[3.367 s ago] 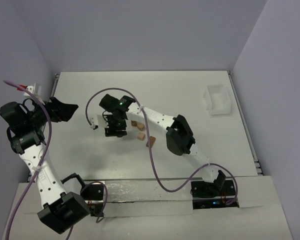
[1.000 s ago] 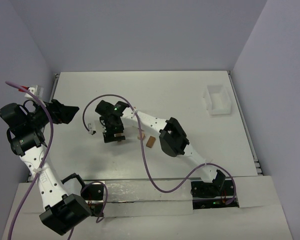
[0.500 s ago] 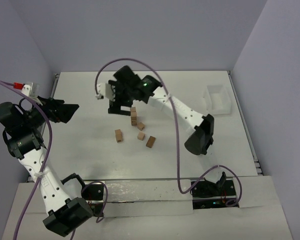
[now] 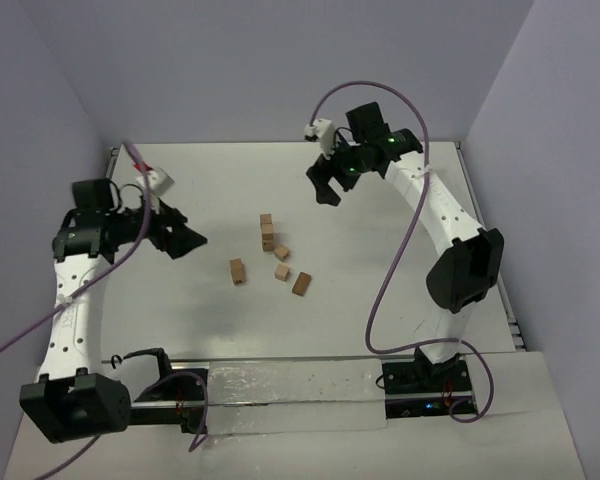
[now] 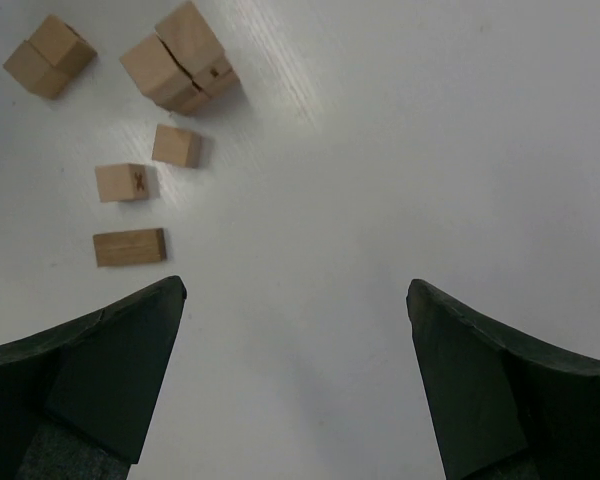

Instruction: Build the wood block tower

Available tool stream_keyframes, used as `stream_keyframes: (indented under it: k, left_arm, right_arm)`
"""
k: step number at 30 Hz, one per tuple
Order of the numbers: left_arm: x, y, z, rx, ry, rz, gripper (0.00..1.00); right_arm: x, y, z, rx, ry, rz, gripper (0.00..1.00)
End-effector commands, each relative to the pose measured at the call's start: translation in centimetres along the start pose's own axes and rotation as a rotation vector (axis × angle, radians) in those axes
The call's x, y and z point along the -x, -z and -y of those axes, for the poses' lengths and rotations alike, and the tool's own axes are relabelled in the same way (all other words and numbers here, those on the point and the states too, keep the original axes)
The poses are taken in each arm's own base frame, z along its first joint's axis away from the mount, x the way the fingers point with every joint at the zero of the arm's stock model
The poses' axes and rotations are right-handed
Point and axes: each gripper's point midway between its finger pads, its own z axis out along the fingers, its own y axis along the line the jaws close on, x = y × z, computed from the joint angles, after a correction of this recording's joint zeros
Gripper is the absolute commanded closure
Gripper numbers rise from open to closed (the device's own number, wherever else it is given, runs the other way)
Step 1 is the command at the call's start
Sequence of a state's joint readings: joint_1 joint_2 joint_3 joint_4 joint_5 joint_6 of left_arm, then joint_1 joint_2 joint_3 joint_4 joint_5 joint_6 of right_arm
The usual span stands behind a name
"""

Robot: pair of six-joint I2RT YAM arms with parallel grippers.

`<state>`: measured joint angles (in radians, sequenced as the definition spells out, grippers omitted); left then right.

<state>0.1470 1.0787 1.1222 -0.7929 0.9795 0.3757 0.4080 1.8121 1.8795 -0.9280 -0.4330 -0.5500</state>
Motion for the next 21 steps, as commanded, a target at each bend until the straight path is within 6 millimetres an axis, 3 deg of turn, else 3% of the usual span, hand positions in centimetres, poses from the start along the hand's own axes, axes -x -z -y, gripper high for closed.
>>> stream_keyframes:
  k: [1,2,6,10,17,21]
  left_arm:
    - [-6.1,-1.5,-0.5,0.007,-0.205,-0.252,0.04]
    - [-7.2,-2.3,-0.7,-0.023,-0.231,-0.296,0.03]
    - [-10.4,-5.1,-1.5,-0.131,-0.242,-0.426,0.01]
    - [-11.8,-7.6,-3.2,-0.117,-0.420,-0.441,0.01]
    - [-13.1,-10.7,-3.6,-0.235,-0.490,-0.415,0.01]
    - [-14.3,-11.9,-4.2,-0.217,-0.531,-0.431,0.01]
  right_arm:
    - [-0.8,3.1,-1.8,0.072,-0.118,0.092,0.00]
    - [-2.1,3.0,-2.0,0.079,-0.147,0.078,0.00]
    - [-3.7,3.4,-2.9,0.089,-0.189,0.085,0.00]
    - [-4.1,3.7,-3.4,0.092,-0.207,0.099,0.00]
    - [-4.4,3.4,-3.5,0.098,-0.227,0.092,0.00]
    - [-4.6,3.3,-3.5,0.093,-0.229,0.094,0.00]
